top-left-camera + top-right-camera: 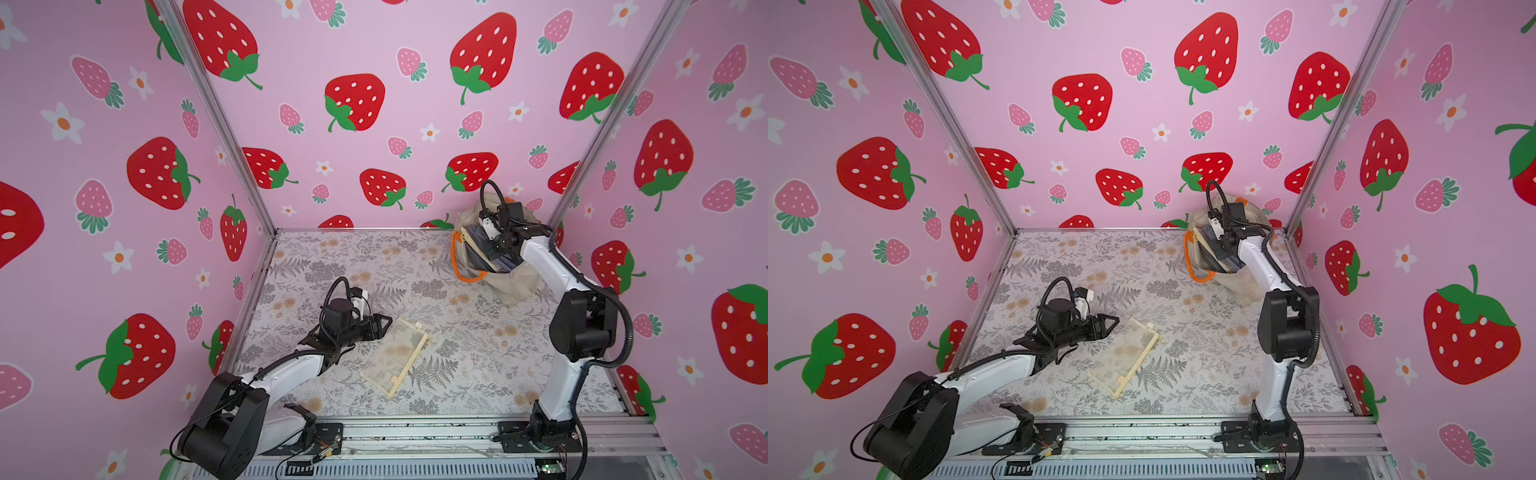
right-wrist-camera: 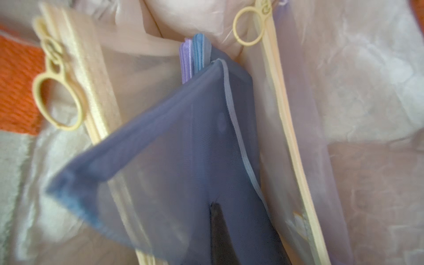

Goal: Put the pencil pouch into the canvas bag
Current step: Adjust the pencil pouches in the canvas bag.

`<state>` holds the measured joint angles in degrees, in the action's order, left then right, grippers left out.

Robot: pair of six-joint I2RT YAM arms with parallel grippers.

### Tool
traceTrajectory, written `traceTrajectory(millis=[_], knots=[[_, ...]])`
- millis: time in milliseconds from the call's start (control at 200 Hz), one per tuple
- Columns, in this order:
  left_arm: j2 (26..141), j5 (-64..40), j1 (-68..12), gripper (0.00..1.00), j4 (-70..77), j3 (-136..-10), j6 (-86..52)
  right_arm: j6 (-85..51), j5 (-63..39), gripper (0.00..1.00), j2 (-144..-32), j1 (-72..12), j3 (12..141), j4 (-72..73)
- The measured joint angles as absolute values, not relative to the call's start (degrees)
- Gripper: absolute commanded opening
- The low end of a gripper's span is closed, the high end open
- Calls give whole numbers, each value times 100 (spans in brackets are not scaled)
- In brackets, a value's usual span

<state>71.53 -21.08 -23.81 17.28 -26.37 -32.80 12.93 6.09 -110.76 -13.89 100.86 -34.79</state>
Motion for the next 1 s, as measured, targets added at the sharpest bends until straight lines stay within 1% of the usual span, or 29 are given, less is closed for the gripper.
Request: traceTrajectory(millis=[135, 335, 600, 650, 770, 825, 886, 901, 916, 956, 1001], knots=[[7220, -2108, -2379, 70, 1774, -2630, -3280, 1212, 659, 0, -11334, -1264, 10700, -3739], [7181, -2099, -2359, 70, 1772, -2615, -3275, 1131, 692, 0, -12276, -1214, 11955, -4025], [7148, -2102, -2344, 70, 1772, -2613, -3275, 961, 550, 0, -13021, -1223, 12156, -4178], [7148, -2102, -2340, 70, 1772, -2613, -3275, 943, 541, 6, -13045, -1221, 12156, -4191], [7131, -2102, -2329, 70, 1765, -2613, -3273, 878, 558, 29, -12912, -1229, 12003, -4091], [7118, -2102, -2327, 70, 1752, -2613, -3273, 882, 611, 37, -12709, -1256, 11756, -4023], [7096, -2102, -2324, 70, 1732, -2613, -3273, 917, 650, 50, -12484, -1271, 11583, -4021], [7089, -2102, -2324, 70, 1719, -2613, -3273, 873, 666, 51, -12409, -1278, 11546, -4016], [7081, -2102, -2324, 70, 1702, -2613, -3273, 937, 666, 56, -12352, -1282, 11511, -4003], [7061, -2102, -2324, 70, 1645, -2613, -3271, 895, 685, 63, -12140, -1306, 11399, -3983], [7037, -2102, -2324, 70, 1562, -2613, -3260, 871, 701, 69, -11858, -1341, 11260, -3957]])
